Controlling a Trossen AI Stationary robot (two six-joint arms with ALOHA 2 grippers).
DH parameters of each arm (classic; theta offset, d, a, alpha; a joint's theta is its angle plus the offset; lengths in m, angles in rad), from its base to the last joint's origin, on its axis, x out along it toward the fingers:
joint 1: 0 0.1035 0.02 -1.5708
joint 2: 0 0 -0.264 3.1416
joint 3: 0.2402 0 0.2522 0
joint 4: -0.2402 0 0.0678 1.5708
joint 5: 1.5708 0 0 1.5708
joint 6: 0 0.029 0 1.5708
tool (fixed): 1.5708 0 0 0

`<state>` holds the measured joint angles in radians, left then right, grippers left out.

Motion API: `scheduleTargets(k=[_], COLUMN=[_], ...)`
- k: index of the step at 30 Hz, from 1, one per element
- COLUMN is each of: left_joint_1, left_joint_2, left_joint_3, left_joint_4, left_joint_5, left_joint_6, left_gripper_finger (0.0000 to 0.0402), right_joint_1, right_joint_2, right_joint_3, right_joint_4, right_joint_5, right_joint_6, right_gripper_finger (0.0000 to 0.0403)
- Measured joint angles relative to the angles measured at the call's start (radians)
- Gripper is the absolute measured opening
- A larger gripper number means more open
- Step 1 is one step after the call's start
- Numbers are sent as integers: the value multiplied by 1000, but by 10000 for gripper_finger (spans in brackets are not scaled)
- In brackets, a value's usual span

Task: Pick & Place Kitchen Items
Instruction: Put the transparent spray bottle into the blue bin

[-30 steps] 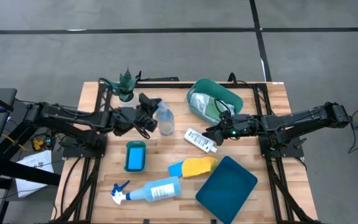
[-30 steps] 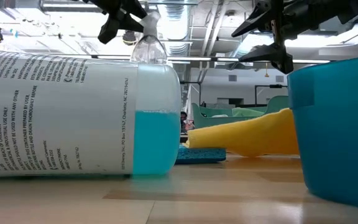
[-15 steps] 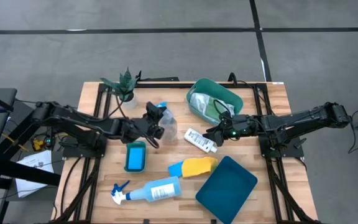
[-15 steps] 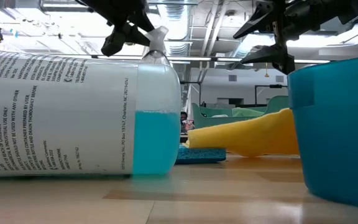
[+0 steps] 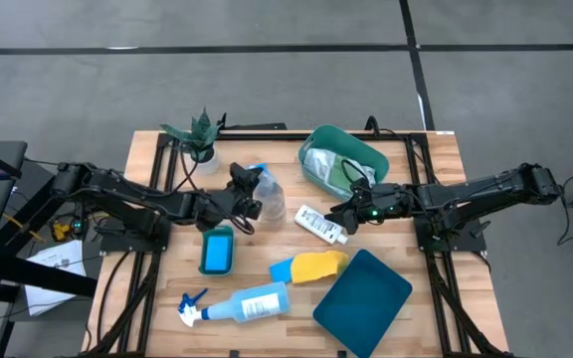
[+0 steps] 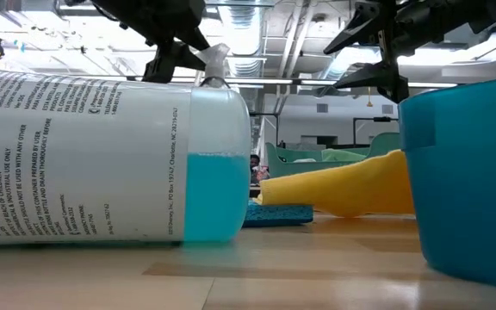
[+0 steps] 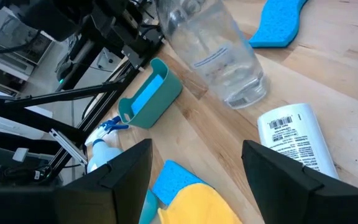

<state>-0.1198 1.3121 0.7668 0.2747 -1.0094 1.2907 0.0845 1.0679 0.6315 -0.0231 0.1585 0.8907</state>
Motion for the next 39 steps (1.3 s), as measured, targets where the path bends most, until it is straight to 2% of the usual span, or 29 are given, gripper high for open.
scheduleTargets(k=[5,8,17,23,29,33,39], left_joint_1=[45,92,168,164,165,183,189], left_joint_2=[0,10,142,180,131,121,127], left_joint_3=[-12,-12,-12,-8,-14,-13,-11], left_joint_4=[32,51,347,372,334,291,285], left_joint_5=[47,118,254,254,261,319,336], left_joint_6=[21,32,278,277,244,201,132], left_gripper_finger=[125,125,130,128,130,131,155], right_joint_1=[0,0,0,0,0,-8,-16], right_joint_2=[0,0,0,0,0,0,0], right_joint_3=[0,0,0,0,0,0,0], right_joint_4=[0,-1,-7,-17,-30,-30,-30], right_joint_5=[0,0,0,1,3,4,3], right_joint_6=[0,0,8,18,19,8,1], right_gripper_finger=[240,240,240,240,240,240,240])
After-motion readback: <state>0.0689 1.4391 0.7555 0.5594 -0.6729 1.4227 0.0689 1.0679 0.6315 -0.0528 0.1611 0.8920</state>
